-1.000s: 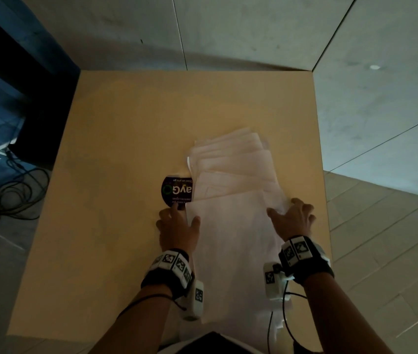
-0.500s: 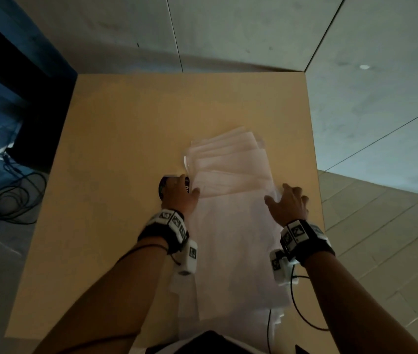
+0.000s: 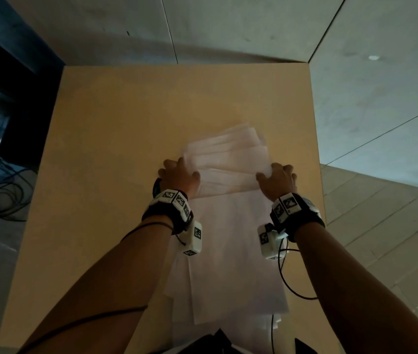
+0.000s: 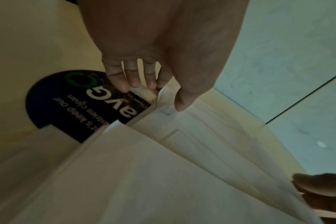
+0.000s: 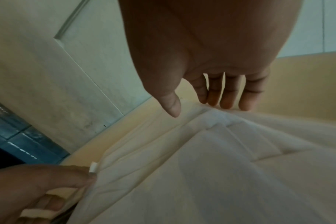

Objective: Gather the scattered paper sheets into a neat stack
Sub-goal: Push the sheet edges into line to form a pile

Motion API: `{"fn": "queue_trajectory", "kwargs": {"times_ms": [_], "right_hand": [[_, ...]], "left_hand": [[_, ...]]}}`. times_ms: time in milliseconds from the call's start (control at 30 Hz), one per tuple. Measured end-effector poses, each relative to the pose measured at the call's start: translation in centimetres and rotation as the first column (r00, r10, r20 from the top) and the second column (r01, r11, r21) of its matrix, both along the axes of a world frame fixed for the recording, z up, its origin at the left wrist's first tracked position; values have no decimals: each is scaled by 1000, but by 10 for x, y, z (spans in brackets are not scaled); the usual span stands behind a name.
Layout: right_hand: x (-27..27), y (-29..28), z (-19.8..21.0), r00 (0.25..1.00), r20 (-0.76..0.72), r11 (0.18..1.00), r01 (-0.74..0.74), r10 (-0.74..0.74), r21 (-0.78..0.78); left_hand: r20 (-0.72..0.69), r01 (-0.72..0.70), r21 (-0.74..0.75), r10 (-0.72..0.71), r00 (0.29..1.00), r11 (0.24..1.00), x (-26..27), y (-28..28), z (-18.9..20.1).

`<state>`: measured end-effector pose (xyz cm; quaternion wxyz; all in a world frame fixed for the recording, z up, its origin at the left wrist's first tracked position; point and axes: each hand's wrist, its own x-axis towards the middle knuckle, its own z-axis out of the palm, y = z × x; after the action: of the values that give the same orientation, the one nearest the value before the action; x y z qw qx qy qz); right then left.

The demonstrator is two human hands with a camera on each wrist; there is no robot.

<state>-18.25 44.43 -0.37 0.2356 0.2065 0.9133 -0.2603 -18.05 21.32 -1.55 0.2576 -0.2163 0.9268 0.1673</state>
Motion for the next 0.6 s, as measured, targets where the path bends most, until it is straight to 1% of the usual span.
{"fn": "queue_trajectory", "kwargs": {"times_ms": [67,100,233,267,333,433,500,600], "right_hand": [[-1,6,-2,999,-12,999,37,-36,28],[0,8,-3,999,-16,998,38,-38,44],[1,2,-4,1000,-9,1000,-28,28,13],[0,2,-4,1000,-5,1000,-31,31,4],[-3,5,-2,1000,-6,1000,-1,1,2],[0,10,-2,999,-30,999,28,-27,44],[4,7,-2,999,-39,998,-14,16,55],[6,3,-2,998,-34,997,-57,58,45]], "left_hand": [[-29,-39,-10,38,999,999,-2,-7,-6],[-35,-33,-22,32,999,999,-2,-8,-7],[-13,95,-56,-95,995,994,-3,2,-4],[-17,101,-49,-102,995,994,-5,4,-3],[-22,53,-44,-54,998,998,-8,1,-2],[-73,-49,-59,45,996,997,-10,-6,-4],[-101,-33,-45,29,994,998,-11,-7,-4],[-127,39,-21,-41,991,999,-13,-5,-5]]}}
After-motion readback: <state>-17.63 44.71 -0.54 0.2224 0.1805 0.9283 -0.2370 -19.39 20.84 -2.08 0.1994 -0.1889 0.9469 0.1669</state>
